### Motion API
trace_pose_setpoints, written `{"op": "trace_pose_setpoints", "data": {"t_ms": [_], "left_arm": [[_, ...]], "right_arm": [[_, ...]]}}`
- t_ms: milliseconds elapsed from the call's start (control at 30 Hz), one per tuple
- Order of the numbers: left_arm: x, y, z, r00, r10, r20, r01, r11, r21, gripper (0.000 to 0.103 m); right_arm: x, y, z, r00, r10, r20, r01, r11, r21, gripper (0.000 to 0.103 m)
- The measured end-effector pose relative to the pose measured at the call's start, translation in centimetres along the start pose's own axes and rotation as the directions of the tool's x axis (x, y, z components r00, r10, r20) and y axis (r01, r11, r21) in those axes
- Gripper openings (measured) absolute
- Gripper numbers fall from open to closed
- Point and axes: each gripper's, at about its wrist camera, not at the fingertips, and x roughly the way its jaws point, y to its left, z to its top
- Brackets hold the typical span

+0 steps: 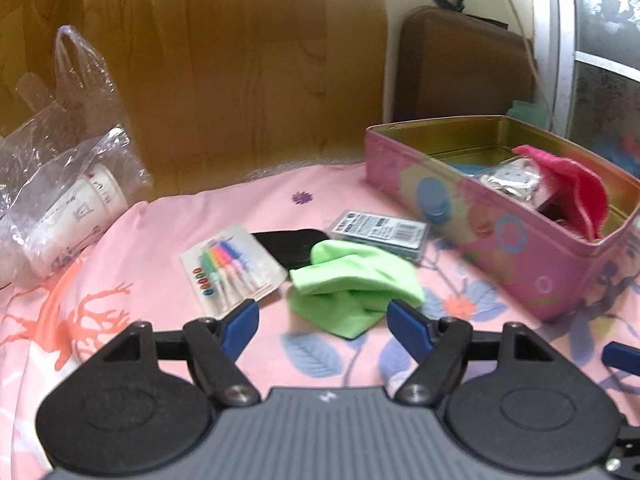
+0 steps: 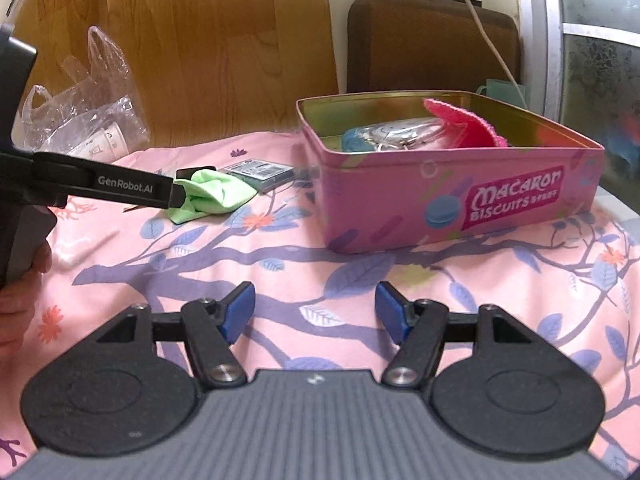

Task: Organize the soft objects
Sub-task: 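Grasp the light green cloth with the right tool and lift it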

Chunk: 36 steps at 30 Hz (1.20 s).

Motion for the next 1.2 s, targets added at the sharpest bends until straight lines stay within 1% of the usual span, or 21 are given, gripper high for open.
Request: {"op": "trace_pose_setpoints", "data": {"t_ms": [200, 300, 367, 400, 467, 500, 567, 633, 700, 767, 833, 867, 933, 1000, 1067, 1100, 1133, 1200], "left_arm": [[1.2, 1.4, -0.5, 1.0, 0.024, -0.013, -0.024, 1.0, -0.012, 0.074], [1.8, 2.4, -0.5, 0.999, 0.044, -0.025, -0.044, 0.999, -0.003, 0.074], [2.2, 3.4, -0.6, 0.997, 0.066, -0.032, -0.066, 0.998, 0.003, 0.074], [2.4, 4.2, -0.5, 0.995, 0.091, -0.037, -0.091, 0.996, -0.002, 0.074], [2.8, 5.9, -0.3, 0.992, 0.12, -0.045, -0.122, 0.992, -0.034, 0.074], [2.9, 6.9, -0.3, 0.991, 0.127, -0.05, -0.13, 0.989, -0.067, 0.074], [2.9, 8.8, -0.3, 0.991, 0.123, -0.054, -0.13, 0.981, -0.148, 0.074], [3.1, 10.0, -0.4, 0.991, 0.12, -0.056, -0.13, 0.97, -0.205, 0.074], [3.3, 10.7, -0.7, 0.991, 0.124, -0.059, -0.134, 0.963, -0.234, 0.074], [4.0, 11.1, -0.7, 0.992, 0.108, -0.072, -0.123, 0.962, -0.242, 0.074], [3.9, 11.1, -0.7, 0.994, 0.089, -0.059, -0.101, 0.964, -0.246, 0.075], [3.8, 11.1, -0.6, 0.996, 0.07, -0.049, -0.08, 0.966, -0.247, 0.076], [3.6, 11.0, -0.7, 0.999, 0.033, -0.033, -0.04, 0.968, -0.247, 0.076], [3.5, 10.7, -0.7, 0.999, -0.036, -0.018, 0.031, 0.97, -0.242, 0.077], [3.4, 10.2, -0.7, 0.992, -0.129, -0.014, 0.122, 0.965, -0.233, 0.077], [3.3, 9.8, -0.7, 0.983, -0.183, -0.015, 0.175, 0.96, -0.22, 0.077], [3.2, 9.3, -0.8, 0.975, -0.22, -0.018, 0.212, 0.955, -0.209, 0.077], [3.0, 8.1, -1.0, 0.949, -0.314, -0.034, 0.303, 0.936, -0.181, 0.077]], "right_arm": [[0.7, 0.4, 0.3, 1.0, 0.012, -0.019, -0.012, 1.0, -0.022, 0.071], [1.3, 1.3, 0.7, 0.999, 0.032, -0.033, -0.034, 0.998, -0.055, 0.071], [1.8, 2.0, 1.2, 0.997, 0.058, -0.047, -0.062, 0.995, -0.083, 0.071], [2.2, 2.5, 1.5, 0.996, 0.071, -0.052, -0.076, 0.992, -0.096, 0.071], [3.0, 3.5, 2.2, 0.994, 0.094, -0.063, -0.101, 0.987, -0.124, 0.071], [3.5, 4.0, 2.6, 0.992, 0.104, -0.065, -0.112, 0.984, -0.138, 0.071], [4.5, 5.0, 3.7, 0.99, 0.123, -0.065, -0.132, 0.978, -0.16, 0.071], [5.8, 5.9, 5.0, 0.988, 0.144, -0.057, -0.152, 0.972, -0.176, 0.071], [7.5, 6.6, 6.2, 0.986, 0.156, -0.064, -0.165, 0.969, -0.182, 0.071], [9.6, 7.0, 7.1, 0.981, 0.17, -0.097, -0.185, 0.968, -0.171, 0.072], [11.7, 7.2, 7.5, 0.977, 0.165, -0.136, -0.185, 0.97, -0.155, 0.07], [12.2, 7.3, 7.4, 0.976, 0.164, -0.141, -0.185, 0.97, -0.157, 0.067], [11.8, 7.4, 7.3, 0.977, 0.175, -0.12, -0.196, 0.962, -0.19, 0.034], [10.6, 7.2, 6.9, 0.973, 0.196, -0.122, -0.217, 0.957, -0.192, 0.019], [9.4, 7.0, 6.1, 0.971, 0.208, -0.117, -0.229, 0.951, -0.207, 0.017], [8.3, 6.9, 5.4, 0.971, 0.214, -0.111, -0.233, 0.948, -0.218, 0.017], [7.9, 6.7, 5.1, 0.969, 0.22, -0.108, -0.24, 0.944, -0.225, 0.016], [6.1, 6.3, 3.9, 0.967, 0.236, -0.101, -0.253, 0.942, -0.219, 0.016]]}}
